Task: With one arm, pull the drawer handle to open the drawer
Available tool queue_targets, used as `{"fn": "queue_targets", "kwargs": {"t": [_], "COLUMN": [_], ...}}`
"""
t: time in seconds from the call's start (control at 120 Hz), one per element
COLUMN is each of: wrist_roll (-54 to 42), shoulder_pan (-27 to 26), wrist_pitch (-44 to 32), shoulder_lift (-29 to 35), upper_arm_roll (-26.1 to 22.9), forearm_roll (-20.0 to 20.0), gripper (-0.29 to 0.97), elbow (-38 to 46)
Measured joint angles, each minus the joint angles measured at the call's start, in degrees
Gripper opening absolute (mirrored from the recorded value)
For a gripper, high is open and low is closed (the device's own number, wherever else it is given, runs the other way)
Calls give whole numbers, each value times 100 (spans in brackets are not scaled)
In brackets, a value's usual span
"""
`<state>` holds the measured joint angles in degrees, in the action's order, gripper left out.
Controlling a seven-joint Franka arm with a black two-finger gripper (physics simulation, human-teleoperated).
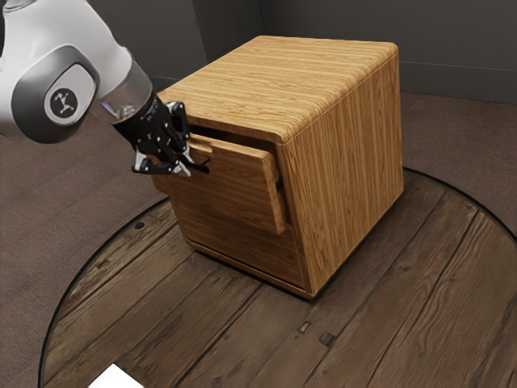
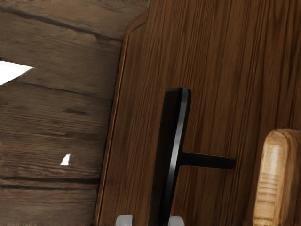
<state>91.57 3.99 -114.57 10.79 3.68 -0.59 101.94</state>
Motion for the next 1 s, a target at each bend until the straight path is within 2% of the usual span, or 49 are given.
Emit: {"fn": "queue_targets", "kwargs": {"t": [0.45, 0.608, 1.0], "wrist_roll": [45, 58, 82], "shoulder_pan": [37, 278, 494], "wrist_pitch": [4, 3, -79], "shoulder_lift": [772, 1100, 1746], "upper_arm_roll": [0, -147, -270], "forearm_roll": [15, 15, 13], "gripper": [-4, -4, -3], "elbow": [807, 1118, 1711]}}
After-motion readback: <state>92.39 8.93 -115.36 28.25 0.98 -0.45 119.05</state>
